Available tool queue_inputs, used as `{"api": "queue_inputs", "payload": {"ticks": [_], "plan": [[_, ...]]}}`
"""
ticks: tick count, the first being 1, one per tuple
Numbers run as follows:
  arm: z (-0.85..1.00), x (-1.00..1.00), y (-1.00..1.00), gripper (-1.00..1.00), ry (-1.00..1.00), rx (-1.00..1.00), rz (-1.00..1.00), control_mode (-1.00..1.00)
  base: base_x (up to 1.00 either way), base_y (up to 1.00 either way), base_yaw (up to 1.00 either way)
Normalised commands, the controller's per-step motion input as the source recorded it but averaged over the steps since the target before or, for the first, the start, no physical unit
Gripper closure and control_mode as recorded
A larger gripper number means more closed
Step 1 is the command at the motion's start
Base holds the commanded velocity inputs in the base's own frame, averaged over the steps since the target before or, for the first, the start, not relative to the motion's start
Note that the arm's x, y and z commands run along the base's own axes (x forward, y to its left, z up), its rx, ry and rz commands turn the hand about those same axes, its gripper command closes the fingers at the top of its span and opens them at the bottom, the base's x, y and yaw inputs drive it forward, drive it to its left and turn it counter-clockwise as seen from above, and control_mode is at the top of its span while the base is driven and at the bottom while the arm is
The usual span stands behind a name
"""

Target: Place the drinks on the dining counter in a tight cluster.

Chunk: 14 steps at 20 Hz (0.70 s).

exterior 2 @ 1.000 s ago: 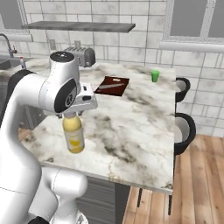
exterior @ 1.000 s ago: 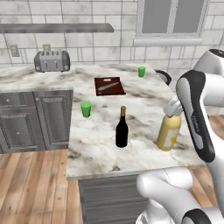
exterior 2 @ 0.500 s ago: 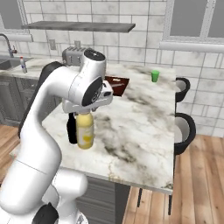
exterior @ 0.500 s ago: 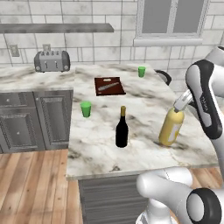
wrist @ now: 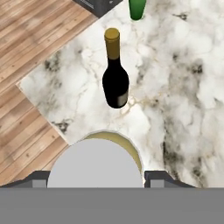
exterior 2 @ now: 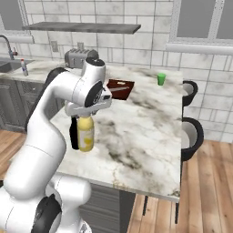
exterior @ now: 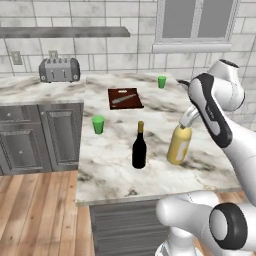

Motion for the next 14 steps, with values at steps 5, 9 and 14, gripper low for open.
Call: {"api": "queue_inputs", "payload": {"ticks": [5, 9, 14], "plan": [[-0.24, 0.41, 0.03, 1.00, 0.00, 0.00, 0.00, -1.00, 0.00, 0.00, 0.00], [-0.17, 0.60, 0.00, 1.00, -0.02, 0.00, 0.03, -1.00, 0.00, 0.00, 0.00], [-0.01, 0.32, -0.02, 1.00, -0.01, 0.00, 0.01, -1.00, 0.00, 0.00, 0.00]]}}
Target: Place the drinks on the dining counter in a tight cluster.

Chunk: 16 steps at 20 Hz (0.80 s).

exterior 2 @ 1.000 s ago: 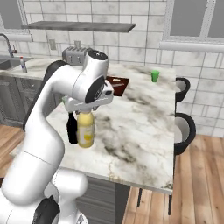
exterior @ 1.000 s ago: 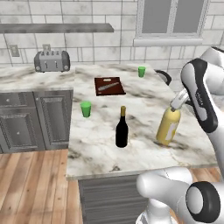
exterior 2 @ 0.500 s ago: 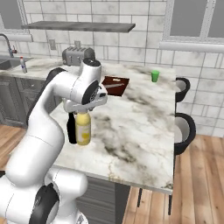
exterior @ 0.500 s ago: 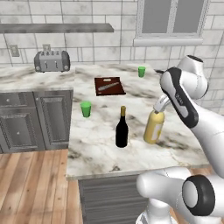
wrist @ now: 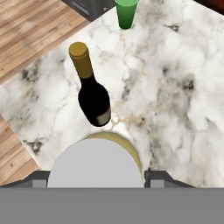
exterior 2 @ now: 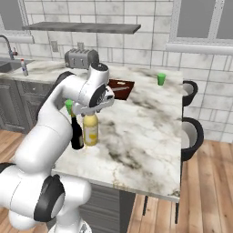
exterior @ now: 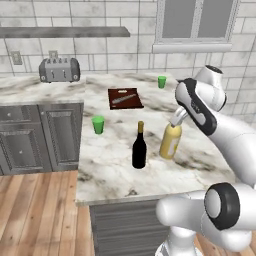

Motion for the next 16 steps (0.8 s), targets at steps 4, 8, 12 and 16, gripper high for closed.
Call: {"api": "queue_inputs", "payload": {"ticks": [4, 8, 12, 16], "plan": [[-0.23, 0.07, -0.02, 1.00, 0.02, -0.03, 0.01, -1.00, 0.00, 0.00, 0.00], [-0.35, 0.00, 0.00, 1.00, 0.03, -0.07, 0.01, -1.00, 0.00, 0.00, 0.00], [-0.34, 0.00, 0.00, 1.00, 0.00, -0.01, 0.03, -1.00, 0.00, 0.00, 0.00], [-0.32, 0.05, 0.00, 1.00, 0.00, 0.00, 0.06, -1.00, 0.00, 0.00, 0.00]]}}
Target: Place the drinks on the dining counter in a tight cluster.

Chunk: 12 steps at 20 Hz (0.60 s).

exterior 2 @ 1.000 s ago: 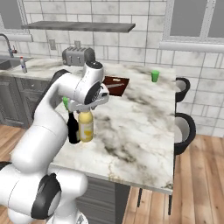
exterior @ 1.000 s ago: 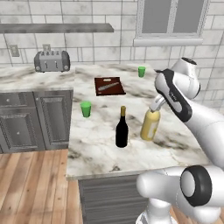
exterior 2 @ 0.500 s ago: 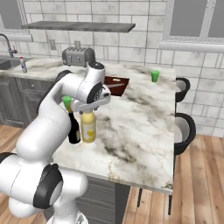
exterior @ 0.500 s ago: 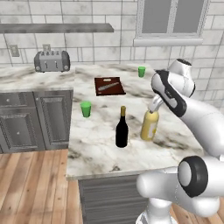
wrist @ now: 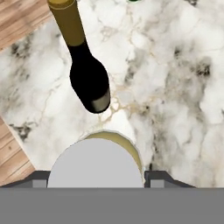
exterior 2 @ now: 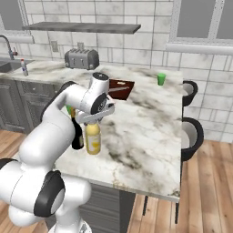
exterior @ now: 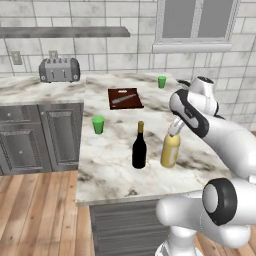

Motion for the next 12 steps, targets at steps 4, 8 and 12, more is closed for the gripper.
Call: {"api": "queue_inputs", "payload": {"ticks": [4, 8, 12], "plan": [[-0.22, 0.18, 0.00, 1.00, 0.00, 0.00, 0.06, -1.00, 0.00, 0.00, 0.00], [0.00, 0.23, 0.00, 1.00, 0.00, 0.00, 0.04, -1.00, 0.00, 0.00, 0.00], [0.00, 0.28, 0.00, 1.00, 0.00, 0.00, 0.03, -1.00, 0.00, 0.00, 0.00]]}}
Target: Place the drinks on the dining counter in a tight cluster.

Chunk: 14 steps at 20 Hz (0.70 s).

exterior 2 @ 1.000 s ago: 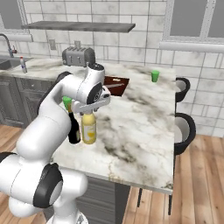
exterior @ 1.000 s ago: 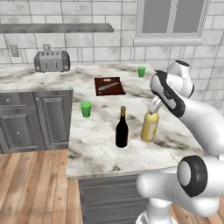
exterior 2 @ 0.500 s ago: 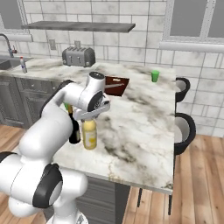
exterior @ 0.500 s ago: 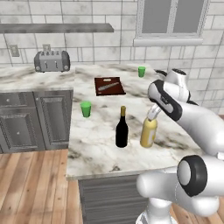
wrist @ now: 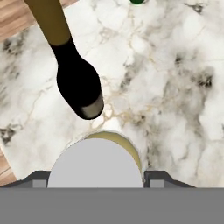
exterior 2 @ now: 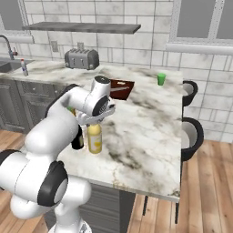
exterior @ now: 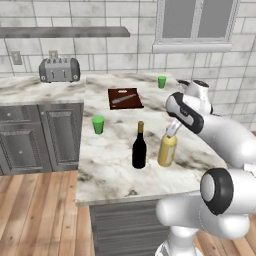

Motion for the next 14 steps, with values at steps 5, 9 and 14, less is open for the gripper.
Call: {"api": "queue_inputs", "payload": {"ticks": [5, 9, 14], "plan": [[-0.02, 0.25, 0.00, 1.00, 0.00, 0.00, 0.03, -1.00, 0.00, 0.00, 0.00], [-0.01, 0.23, 0.01, 1.00, 0.00, 0.00, 0.03, -1.00, 0.00, 0.00, 0.00], [-0.15, 0.06, 0.02, 1.00, 0.03, -0.01, 0.02, -1.00, 0.00, 0.00, 0.00]]}}
